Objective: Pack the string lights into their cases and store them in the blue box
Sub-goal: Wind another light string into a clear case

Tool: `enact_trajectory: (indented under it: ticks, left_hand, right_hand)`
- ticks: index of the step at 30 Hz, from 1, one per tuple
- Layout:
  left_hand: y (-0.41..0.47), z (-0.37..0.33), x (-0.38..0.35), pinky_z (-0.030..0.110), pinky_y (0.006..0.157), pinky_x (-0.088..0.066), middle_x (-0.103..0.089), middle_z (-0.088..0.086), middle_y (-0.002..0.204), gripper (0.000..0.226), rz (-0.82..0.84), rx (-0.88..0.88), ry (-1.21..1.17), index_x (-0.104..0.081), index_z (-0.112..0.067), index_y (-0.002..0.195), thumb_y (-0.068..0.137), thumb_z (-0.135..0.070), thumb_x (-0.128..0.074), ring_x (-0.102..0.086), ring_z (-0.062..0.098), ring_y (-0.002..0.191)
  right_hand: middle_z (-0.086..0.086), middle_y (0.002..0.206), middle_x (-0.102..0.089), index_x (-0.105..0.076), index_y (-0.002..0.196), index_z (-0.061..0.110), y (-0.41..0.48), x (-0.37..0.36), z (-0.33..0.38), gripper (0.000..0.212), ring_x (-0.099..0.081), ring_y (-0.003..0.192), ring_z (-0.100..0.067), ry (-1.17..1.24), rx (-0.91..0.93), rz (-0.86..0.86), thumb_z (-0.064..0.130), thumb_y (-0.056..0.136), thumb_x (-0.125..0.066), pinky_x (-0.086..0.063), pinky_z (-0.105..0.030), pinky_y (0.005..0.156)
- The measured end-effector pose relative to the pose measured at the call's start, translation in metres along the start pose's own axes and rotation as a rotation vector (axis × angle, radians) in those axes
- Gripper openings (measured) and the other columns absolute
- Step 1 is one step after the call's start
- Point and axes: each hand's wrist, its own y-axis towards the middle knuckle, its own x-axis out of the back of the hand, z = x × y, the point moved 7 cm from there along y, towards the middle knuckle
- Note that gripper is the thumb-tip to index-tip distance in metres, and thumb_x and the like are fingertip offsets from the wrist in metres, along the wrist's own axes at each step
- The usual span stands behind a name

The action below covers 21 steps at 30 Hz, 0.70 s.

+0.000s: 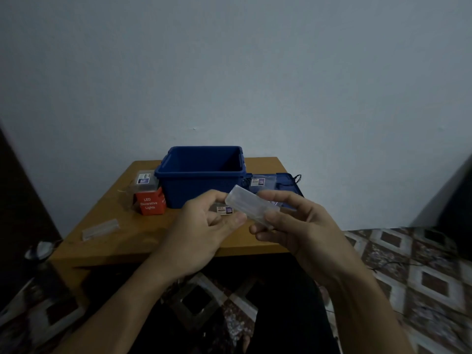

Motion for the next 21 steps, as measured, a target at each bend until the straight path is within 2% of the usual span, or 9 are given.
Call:
enact_trajectory:
  ticks: [3, 5, 10, 14, 18, 21]
  left_hand:
    - [0.000, -0.004, -0.002, 0.013, 0.045, -0.032, -0.062, -0.005, 0.051, 0.018, -0.050, -0.035, 0.039, -0.061, -0.023, 0.109, 0.093, -0.032, -0.062, -0.042, 0.002, 0.040]
    - [0.000, -0.004, -0.002, 0.009, 0.045, -0.034, -0.065, -0.010, 0.053, 0.017, -0.072, -0.044, 0.058, -0.062, -0.017, 0.106, 0.093, -0.028, -0.063, -0.047, -0.002, 0.040]
    - [-0.002, -0.005, -0.005, 0.016, 0.048, -0.038, -0.069, -0.002, 0.061, 0.016, -0.061, -0.063, 0.063, -0.062, -0.021, 0.105, 0.092, -0.031, -0.063, -0.048, 0.003, 0.044]
    - [-0.002, -0.007, -0.008, 0.018, 0.044, -0.031, -0.055, -0.002, 0.050, 0.015, -0.036, -0.107, 0.066, -0.060, -0.024, 0.109, 0.095, -0.027, -0.062, -0.038, 0.006, 0.042]
    - [0.000, -0.008, -0.007, 0.015, 0.045, -0.031, -0.055, -0.003, 0.051, 0.016, -0.017, -0.132, 0.096, -0.059, -0.024, 0.112, 0.096, -0.026, -0.061, -0.039, 0.004, 0.043]
    - [-0.002, -0.010, -0.007, 0.018, 0.045, -0.031, -0.058, 0.006, 0.056, 0.016, 0.005, -0.132, 0.108, -0.059, -0.027, 0.112, 0.096, -0.029, -0.061, -0.039, 0.009, 0.044]
  right_hand:
    - [-0.020, 0.108, -0.073, -0.075, 0.114, 0.011, 0.000, 0.003, -0.003, 0.034, -0.071, 0.082, -0.032, 0.060, -0.022, -0.029, 0.008, 0.081, -0.070, -0.062, -0.031, 0.074]
    - [-0.019, 0.110, -0.073, -0.075, 0.115, 0.009, -0.001, 0.004, -0.004, 0.035, -0.071, 0.081, -0.031, 0.096, -0.031, -0.034, 0.008, 0.080, -0.070, -0.062, -0.030, 0.073]
    - [-0.022, 0.111, -0.072, -0.074, 0.117, 0.007, -0.004, 0.006, -0.004, 0.036, -0.071, 0.080, -0.031, 0.110, -0.030, -0.024, 0.007, 0.081, -0.070, -0.061, -0.030, 0.072]
    - [-0.023, 0.104, -0.073, -0.071, 0.118, 0.004, -0.005, 0.010, -0.005, 0.037, -0.070, 0.077, -0.031, 0.108, -0.028, -0.059, 0.005, 0.081, -0.068, -0.062, -0.030, 0.070]
    - [-0.021, 0.100, -0.074, -0.071, 0.117, 0.004, -0.008, 0.010, -0.002, 0.038, -0.070, 0.077, -0.030, 0.084, -0.012, -0.059, 0.005, 0.079, -0.068, -0.063, -0.031, 0.073]
    - [-0.019, 0.100, -0.075, -0.072, 0.118, 0.005, -0.010, 0.011, 0.000, 0.039, -0.070, 0.079, -0.031, 0.039, -0.002, -0.059, 0.007, 0.079, -0.069, -0.063, -0.033, 0.076]
